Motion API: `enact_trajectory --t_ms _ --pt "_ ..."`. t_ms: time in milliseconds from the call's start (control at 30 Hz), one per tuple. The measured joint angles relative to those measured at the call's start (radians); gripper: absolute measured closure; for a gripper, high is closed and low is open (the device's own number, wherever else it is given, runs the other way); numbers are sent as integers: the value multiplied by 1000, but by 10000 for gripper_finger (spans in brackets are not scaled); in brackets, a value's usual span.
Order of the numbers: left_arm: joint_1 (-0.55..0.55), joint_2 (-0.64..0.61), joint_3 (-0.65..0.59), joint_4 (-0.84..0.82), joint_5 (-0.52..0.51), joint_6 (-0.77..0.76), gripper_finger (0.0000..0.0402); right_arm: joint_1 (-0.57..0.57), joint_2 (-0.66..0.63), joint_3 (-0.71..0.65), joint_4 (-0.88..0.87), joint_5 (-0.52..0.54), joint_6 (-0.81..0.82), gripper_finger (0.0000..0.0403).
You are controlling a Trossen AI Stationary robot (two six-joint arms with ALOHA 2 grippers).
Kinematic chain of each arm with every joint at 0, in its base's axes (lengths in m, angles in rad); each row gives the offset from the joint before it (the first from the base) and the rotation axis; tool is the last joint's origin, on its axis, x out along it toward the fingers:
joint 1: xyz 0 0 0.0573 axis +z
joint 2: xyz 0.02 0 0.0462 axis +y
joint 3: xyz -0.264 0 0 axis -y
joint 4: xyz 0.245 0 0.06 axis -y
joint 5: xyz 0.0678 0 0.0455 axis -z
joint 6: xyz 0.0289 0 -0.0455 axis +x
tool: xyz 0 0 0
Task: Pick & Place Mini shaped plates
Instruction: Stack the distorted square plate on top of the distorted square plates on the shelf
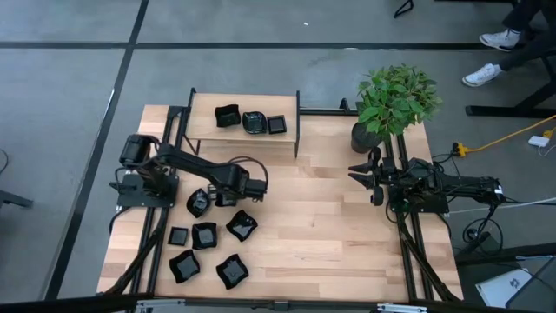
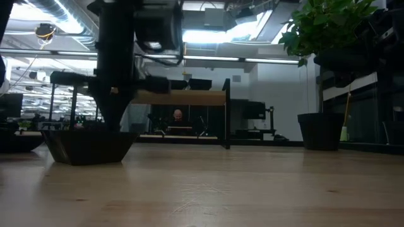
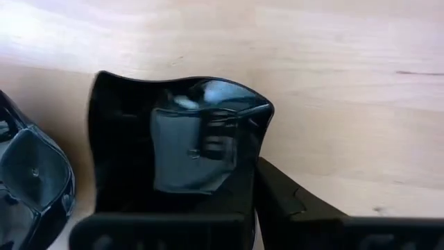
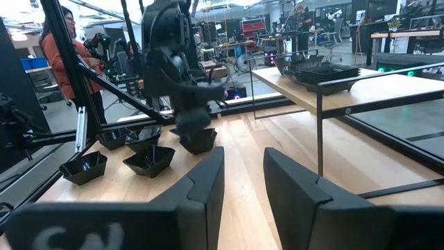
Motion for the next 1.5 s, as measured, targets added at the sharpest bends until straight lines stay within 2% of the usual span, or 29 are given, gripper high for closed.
enact_trajectory --t_ms 300,767,1100,1500 --pt "0 -140 0 -21 -85 68 399 0 0 0 0 0 0 300" --pt "0 -416 0 -50 -206 70 399 0 0 0 0 0 -2 300" --pt "0 -567 0 -49 -299 70 399 0 0 0 0 0 -1 300" --pt "0 -725 0 -36 -517 70 399 0 0 0 0 0 -2 300"
